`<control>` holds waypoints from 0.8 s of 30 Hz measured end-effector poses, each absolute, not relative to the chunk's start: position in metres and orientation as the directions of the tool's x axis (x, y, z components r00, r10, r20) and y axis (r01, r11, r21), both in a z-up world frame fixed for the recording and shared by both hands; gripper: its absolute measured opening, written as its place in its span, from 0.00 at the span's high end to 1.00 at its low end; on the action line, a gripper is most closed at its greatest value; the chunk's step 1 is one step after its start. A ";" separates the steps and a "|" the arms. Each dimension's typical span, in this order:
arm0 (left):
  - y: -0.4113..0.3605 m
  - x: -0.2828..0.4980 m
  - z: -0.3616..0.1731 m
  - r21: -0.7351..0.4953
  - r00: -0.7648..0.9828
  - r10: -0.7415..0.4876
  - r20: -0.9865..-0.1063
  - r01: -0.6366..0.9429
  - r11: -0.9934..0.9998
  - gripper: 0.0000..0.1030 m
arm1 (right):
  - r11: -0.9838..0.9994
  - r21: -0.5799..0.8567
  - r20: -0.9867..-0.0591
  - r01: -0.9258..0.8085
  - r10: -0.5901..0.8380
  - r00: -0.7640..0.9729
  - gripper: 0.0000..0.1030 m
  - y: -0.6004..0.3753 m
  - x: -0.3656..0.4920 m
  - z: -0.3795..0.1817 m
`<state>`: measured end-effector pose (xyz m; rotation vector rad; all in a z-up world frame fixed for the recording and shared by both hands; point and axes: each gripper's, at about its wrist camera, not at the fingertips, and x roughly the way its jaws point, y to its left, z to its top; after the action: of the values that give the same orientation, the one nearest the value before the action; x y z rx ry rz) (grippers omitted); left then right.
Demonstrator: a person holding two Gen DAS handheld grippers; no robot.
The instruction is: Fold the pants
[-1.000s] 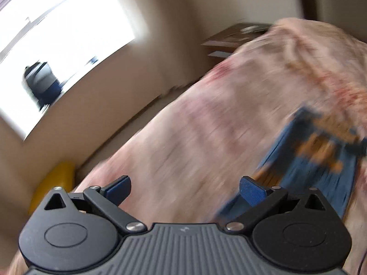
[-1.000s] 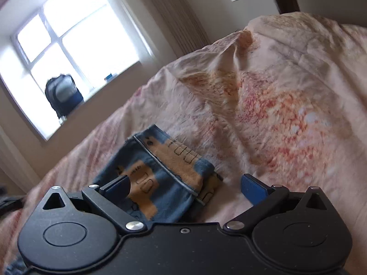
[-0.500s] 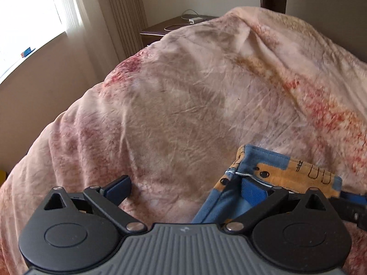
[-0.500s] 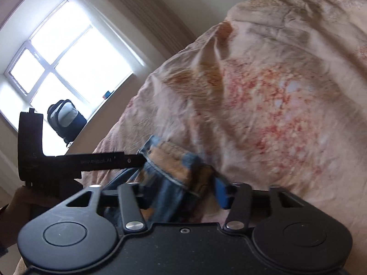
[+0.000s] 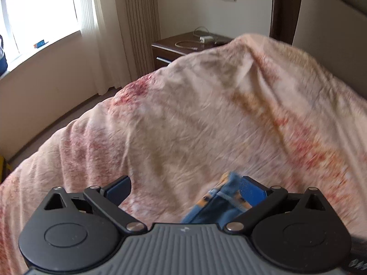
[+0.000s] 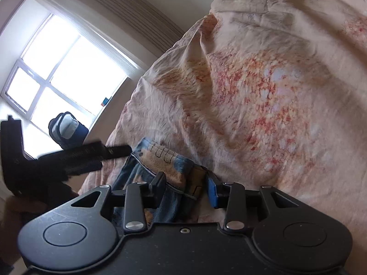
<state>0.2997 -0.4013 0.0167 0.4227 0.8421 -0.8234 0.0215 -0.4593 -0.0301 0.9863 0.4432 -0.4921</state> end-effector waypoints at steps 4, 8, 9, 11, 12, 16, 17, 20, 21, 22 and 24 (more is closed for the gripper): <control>-0.407 0.302 0.028 -0.062 0.350 -0.505 -0.789 0.772 0.632 0.00 | 0.454 0.667 -0.572 0.591 -0.196 0.796 0.75 -0.462 0.022 -0.031; -0.413 0.309 0.034 -0.157 0.267 -0.489 -0.831 0.730 0.665 0.02 | 0.521 0.620 -0.558 0.587 -0.233 0.797 0.84 -0.454 0.023 -0.022; -0.414 0.310 0.034 -0.175 0.255 -0.475 -0.842 0.705 0.687 0.05 | 0.557 0.593 -0.548 0.581 -0.249 0.798 0.85 -0.449 0.024 -0.017; -0.415 0.314 0.037 -0.233 0.204 -0.473 -0.857 0.666 0.709 0.18 | 0.629 0.536 -0.522 0.563 -0.277 0.807 0.85 -0.437 0.026 -0.007; -0.415 0.316 0.038 -0.269 0.172 -0.480 -0.860 0.646 0.714 0.19 | 0.666 0.503 -0.506 0.551 -0.290 0.812 0.85 -0.431 0.027 -0.002; -0.416 0.319 0.049 -0.346 0.115 -0.503 -0.857 0.595 0.726 0.19 | 0.801 0.347 -0.450 0.487 -0.314 0.836 0.85 -0.404 0.035 0.014; -0.417 0.318 0.051 -0.342 0.111 -0.499 -0.860 0.600 0.724 0.19 | 0.827 0.312 -0.440 0.467 -0.310 0.843 0.85 -0.398 0.037 0.016; -0.424 0.312 0.056 -0.302 0.099 -0.459 -0.883 0.628 0.717 0.19 | 0.885 0.224 -0.420 0.409 -0.291 0.860 0.85 -0.382 0.042 0.020; -0.427 0.310 0.055 -0.286 0.088 -0.440 -0.894 0.642 0.711 0.19 | 0.902 0.193 -0.415 0.387 -0.282 0.865 0.85 -0.376 0.044 0.021; -0.430 0.308 0.054 -0.269 0.079 -0.416 -0.906 0.653 0.708 0.19 | 0.913 0.171 -0.412 0.370 -0.275 0.869 0.85 -0.372 0.046 0.022; -0.433 0.304 0.049 -0.238 0.071 -0.377 -0.924 0.666 0.707 0.19 | 0.933 0.132 -0.406 0.335 -0.258 0.877 0.85 -0.364 0.049 0.022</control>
<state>0.3037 -0.4331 0.0486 0.2764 1.2769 -0.7992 0.0489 -0.3636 0.0222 0.2013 0.3947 -0.3116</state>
